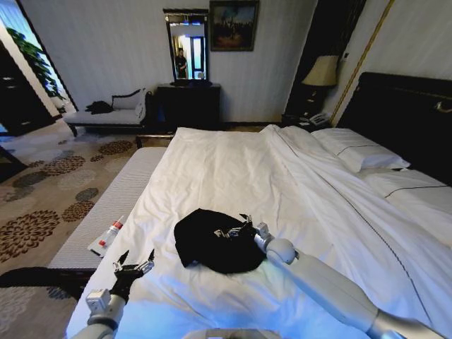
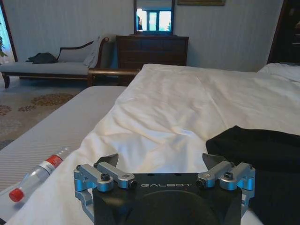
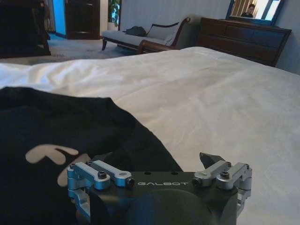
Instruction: Fold the clothes on the bed.
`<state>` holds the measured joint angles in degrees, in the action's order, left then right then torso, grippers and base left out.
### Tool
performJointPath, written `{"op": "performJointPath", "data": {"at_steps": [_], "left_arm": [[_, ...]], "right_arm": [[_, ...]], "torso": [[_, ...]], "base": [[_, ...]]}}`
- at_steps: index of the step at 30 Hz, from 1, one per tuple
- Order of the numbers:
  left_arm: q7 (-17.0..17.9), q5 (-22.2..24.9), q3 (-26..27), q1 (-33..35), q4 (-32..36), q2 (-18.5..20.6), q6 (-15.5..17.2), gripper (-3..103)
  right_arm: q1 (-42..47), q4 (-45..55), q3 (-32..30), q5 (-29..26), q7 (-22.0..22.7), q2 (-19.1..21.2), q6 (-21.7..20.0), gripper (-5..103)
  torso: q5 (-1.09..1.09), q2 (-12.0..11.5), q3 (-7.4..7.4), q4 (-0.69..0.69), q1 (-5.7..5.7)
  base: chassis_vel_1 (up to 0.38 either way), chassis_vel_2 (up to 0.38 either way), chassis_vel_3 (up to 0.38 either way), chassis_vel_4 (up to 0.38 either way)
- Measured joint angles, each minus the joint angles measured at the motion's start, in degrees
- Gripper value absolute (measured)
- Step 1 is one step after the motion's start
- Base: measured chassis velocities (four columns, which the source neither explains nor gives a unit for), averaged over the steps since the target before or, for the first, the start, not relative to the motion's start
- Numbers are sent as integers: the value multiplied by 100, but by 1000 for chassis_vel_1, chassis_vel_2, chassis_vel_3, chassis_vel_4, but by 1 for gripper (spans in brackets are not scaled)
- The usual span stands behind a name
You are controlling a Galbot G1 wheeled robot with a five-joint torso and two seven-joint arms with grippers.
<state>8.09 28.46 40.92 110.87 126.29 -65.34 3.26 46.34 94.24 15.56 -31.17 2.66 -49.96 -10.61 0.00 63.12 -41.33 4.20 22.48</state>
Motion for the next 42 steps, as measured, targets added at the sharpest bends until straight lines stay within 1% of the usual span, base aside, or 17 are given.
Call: {"op": "performJointPath", "data": {"at_steps": [3, 8, 9, 16, 17, 18, 23, 25, 29, 30, 31, 32, 34, 35, 38, 40, 42], "left_arm": [[-7, 39, 40, -7, -12, 9, 0, 100], [-17, 64, 33, -37, -56, 6, 0, 100], [-19, 64, 22, -45, -73, 3, 0, 100], [-35, 80, 21, -65, -117, -13, 0, 100], [-41, 114, 51, -67, -144, -15, 0, 100], [-44, 176, 94, -73, -170, -16, 0, 100], [-48, 308, 184, -107, -217, -5, 6, 100], [-47, 320, 184, -113, -217, -5, 10, 100], [-41, 321, 120, -147, -235, -6, 23, 100], [-41, 321, 120, -147, -235, -6, 23, 100], [-38, 319, 101, -158, -241, -5, 26, 100], [-35, 319, 82, -173, -243, -4, 29, 100], [-28, 318, 66, -192, -244, 5, 34, 100], [-28, 318, 66, -192, -244, 5, 34, 100], [-22, 323, 60, -205, -246, 16, 38, 100], [-21, 324, 60, -205, -247, 17, 38, 100], [-20, 324, 60, -200, -248, 15, 39, 100]], "right_arm": [[-25, -76, 48, 56, -1, -8, 1, 100], [-193, -289, 182, 363, 12, -47, 6, 102], [-250, -328, 221, 396, 32, -58, -9, 100], [-511, -476, 389, 492, 152, -97, -124, 97], [-579, -535, 449, 554, 203, -98, -198, 94], [-629, -589, 503, 623, 225, -88, -239, 94], [-676, -643, 563, 772, 263, -41, -272, 88], [-670, -640, 555, 788, 278, -35, -272, 88], [-627, -508, 508, 831, 346, 22, -273, 72], [-627, -508, 508, 831, 346, 22, -273, 72], [-619, -479, 499, 840, 360, 34, -272, 66], [-608, -454, 488, 845, 374, 43, -268, 66], [-592, -424, 470, 848, 397, 50, -261, 55], [-592, -424, 470, 848, 397, 50, -261, 55], [-568, -383, 453, 856, 411, 56, -245, 38], [-566, -380, 453, 861, 413, 56, -242, 38], [-545, -366, 450, 878, 413, 55, -218, 28]], "torso": [[0, 0, 0, 0, 0], [0, 0, 0, 1, 0], [0, 0, 0, 0, 0], [0, 0, 0, 0, 0], [0, 0, 0, -1, 0], [0, 0, 0, 0, 0], [0, 0, 0, 0, 0], [0, 0, 0, 0, 0], [0, 0, 0, 0, 0], [0, 0, 0, 0, 0], [0, 0, 0, 0, 0], [0, 0, 0, 0, 0], [0, 0, 0, 0, 0], [0, 0, 0, 0, 0], [0, 0, 0, 1, 0], [0, 0, 0, 0, 0], [0, 0, 0, 0, 0]], "base": [[0, 0, 0, 0], [0, 0, 0, 0], [0, 0, 0, 0], [0, 0, 0, 0], [0, 0, 0, 0], [0, 0, 0, 0], [0, 0, 0, 0], [0, 0, 0, 0], [0, 0, 0, 0], [0, 0, 0, 0], [0, 0, 0, 0], [0, 0, 0, 0], [0, 0, 0, 0], [0, 0, 0, 0], [0, 0, 0, 0], [0, 0, 0, 0], [0, 0, 0, 0]]}}
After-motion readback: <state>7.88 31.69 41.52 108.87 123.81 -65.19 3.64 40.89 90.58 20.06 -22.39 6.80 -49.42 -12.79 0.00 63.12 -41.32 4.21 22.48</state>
